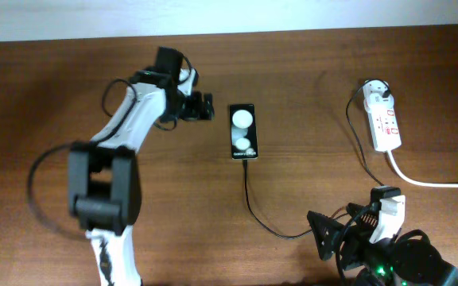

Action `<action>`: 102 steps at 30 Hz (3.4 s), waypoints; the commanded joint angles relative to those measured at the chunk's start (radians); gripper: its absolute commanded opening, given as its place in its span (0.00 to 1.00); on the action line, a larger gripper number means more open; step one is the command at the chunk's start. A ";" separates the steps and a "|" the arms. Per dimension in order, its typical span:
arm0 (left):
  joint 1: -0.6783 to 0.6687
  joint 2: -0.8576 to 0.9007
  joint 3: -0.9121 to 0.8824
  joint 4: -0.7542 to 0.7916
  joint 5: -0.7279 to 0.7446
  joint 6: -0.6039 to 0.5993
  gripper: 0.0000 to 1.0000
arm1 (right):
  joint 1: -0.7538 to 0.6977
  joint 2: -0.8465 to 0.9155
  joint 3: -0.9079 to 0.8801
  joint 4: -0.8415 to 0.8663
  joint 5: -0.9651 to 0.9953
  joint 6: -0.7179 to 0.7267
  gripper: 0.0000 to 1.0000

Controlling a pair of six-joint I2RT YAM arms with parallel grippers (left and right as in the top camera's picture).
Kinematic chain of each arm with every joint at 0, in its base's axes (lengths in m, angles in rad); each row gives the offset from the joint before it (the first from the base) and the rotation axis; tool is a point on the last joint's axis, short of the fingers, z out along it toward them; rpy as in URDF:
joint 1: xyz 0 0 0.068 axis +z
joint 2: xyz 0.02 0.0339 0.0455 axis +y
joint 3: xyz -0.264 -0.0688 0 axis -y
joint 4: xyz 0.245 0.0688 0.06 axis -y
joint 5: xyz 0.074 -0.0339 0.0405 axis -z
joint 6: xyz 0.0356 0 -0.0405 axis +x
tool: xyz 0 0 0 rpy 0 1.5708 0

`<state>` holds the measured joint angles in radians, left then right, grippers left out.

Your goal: Plug charger to phone and switch on socket

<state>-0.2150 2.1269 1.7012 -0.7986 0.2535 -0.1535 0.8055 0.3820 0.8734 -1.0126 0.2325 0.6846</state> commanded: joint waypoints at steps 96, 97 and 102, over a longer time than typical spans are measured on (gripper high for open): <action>0.231 -2.113 -1.692 0.729 -0.399 0.024 0.99 | -0.853 1.030 0.563 -0.119 -0.114 0.085 0.04; 0.231 -2.113 -1.692 0.729 -0.399 0.024 0.99 | -0.948 1.114 0.629 -0.128 -0.124 0.043 0.04; 0.231 -2.113 -1.692 0.729 -0.399 0.024 0.99 | -1.149 1.433 0.737 -0.005 -0.226 -0.034 0.04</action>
<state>0.0135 0.0193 0.0113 -0.0650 -0.1459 -0.1242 -0.3176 1.7283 1.5913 -1.0569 0.0784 0.7029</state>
